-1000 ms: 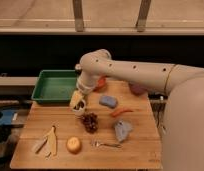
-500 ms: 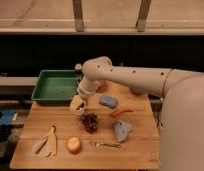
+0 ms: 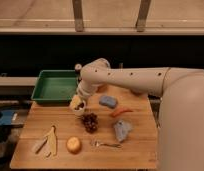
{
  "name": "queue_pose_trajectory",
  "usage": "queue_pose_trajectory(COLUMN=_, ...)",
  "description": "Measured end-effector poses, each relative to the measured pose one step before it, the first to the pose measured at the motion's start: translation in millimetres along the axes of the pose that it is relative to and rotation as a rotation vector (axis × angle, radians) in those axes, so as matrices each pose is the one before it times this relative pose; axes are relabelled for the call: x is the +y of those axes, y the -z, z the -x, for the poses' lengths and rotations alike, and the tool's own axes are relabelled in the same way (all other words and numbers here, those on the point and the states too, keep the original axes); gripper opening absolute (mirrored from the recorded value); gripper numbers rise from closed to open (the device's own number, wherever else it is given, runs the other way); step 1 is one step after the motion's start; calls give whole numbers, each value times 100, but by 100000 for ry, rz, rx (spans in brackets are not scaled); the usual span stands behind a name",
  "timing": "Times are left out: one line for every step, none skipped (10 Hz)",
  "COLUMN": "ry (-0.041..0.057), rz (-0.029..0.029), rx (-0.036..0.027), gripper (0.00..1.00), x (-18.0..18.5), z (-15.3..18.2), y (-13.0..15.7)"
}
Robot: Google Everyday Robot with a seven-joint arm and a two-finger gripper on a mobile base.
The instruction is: Stack cups into tray
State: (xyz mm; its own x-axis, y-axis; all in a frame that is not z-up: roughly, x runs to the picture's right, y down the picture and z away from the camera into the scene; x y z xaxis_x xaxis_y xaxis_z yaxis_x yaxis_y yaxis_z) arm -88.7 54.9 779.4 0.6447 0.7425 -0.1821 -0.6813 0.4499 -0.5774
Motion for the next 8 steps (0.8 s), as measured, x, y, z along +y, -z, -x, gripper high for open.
queue_pose_trajectory(ry=-476, rz=-290, rx=234, gripper=80, x=-332, z=-261, y=-45)
queue_pose_trajectory(ry=-53, rz=12, rx=-67, gripper=80, x=-7, z=15, y=37)
queue_pose_trajectory(ry=166, rz=130, rx=-10, gripper=80, x=129, z=107, y=-15)
queue_pose_trajectory(ry=114, rz=69, rx=68, gripper=80, x=60, z=13, y=-39)
queue_pose_trajectory(ry=-263, rz=171, rx=314, gripper=80, x=-72, z=-41, y=-24)
queue_pose_trajectory(ry=-740, rz=720, rx=959, gripper=80, x=-219, z=-79, y=-454)
queue_pose_trajectory(ry=-295, rz=580, rx=1007, gripper=80, x=-100, z=92, y=-839)
queue_pose_trajectory(ry=-496, rz=444, rx=1030, gripper=80, x=-262, z=84, y=-893)
